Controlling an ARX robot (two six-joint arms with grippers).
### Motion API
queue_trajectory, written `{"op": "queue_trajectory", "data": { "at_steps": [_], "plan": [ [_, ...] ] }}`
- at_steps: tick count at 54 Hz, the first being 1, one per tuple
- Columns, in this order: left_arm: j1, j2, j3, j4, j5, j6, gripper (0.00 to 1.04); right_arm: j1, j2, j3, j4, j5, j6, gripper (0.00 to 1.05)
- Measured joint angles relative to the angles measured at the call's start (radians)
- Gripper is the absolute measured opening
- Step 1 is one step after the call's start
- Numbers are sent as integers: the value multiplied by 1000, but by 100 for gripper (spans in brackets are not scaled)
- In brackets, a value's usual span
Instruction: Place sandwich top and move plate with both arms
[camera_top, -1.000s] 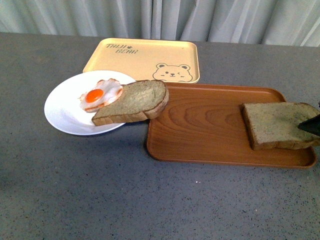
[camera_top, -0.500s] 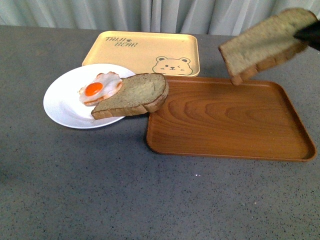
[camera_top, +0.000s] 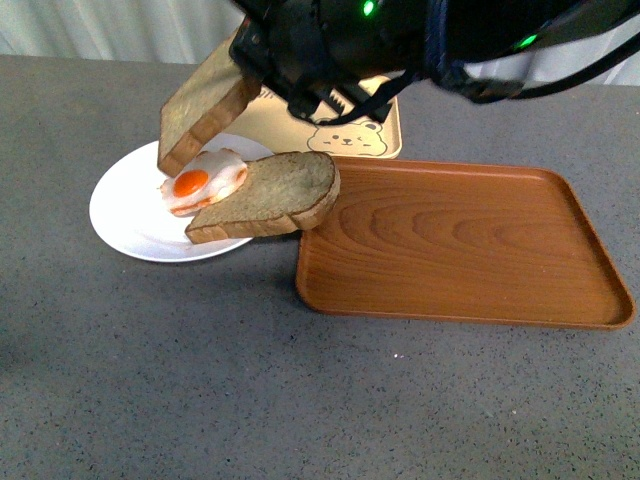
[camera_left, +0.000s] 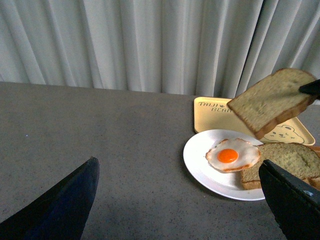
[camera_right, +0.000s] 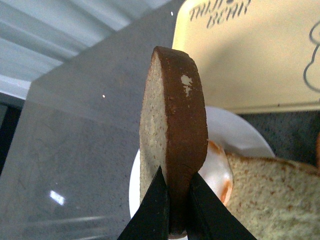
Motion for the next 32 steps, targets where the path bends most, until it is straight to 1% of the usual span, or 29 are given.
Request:
{"op": "queue_trajectory", "data": {
  "at_steps": [4, 10, 11, 14, 15, 17, 19, 21, 22, 24, 26, 29, 30, 32],
  "plan": [
    [0, 0, 0, 0, 0, 0, 96, 19, 34, -13, 0, 10, 5, 3],
    [0, 0, 0, 0, 0, 0, 96, 25, 56, -51, -1, 18, 4, 3],
    [0, 0, 0, 0, 0, 0, 96, 24, 57, -61, -1, 19, 2, 4],
    [0, 0, 0, 0, 0, 0, 96, 21, 58, -83, 0, 21, 2, 17],
    [0, 0, 0, 0, 0, 0, 96, 18, 57, -93, 4, 21, 1, 24],
    [0, 0, 0, 0, 0, 0, 96, 15, 52, -106, 13, 21, -1, 30],
    [0, 0, 0, 0, 0, 0, 96, 8, 40, -126, 26, 26, -6, 39],
    [0, 0, 0, 0, 0, 0, 96, 0, 18, -151, 46, 40, -15, 47],
    [0, 0, 0, 0, 0, 0, 96, -6, -3, -171, 68, 54, -24, 53],
    [0, 0, 0, 0, 0, 0, 96, -16, -28, -192, 92, 69, -38, 60],
    [0, 0, 0, 0, 0, 0, 96, -32, -72, -224, 130, 87, -57, 69],
    [0, 0, 0, 0, 0, 0, 96, -47, -111, -251, 161, 103, -76, 76],
    [0, 0, 0, 0, 0, 0, 96, -59, -142, -274, 185, 114, -89, 81],
    [0, 0, 0, 0, 0, 0, 96, -77, -183, -306, 214, 126, -111, 88]
  ]
}}
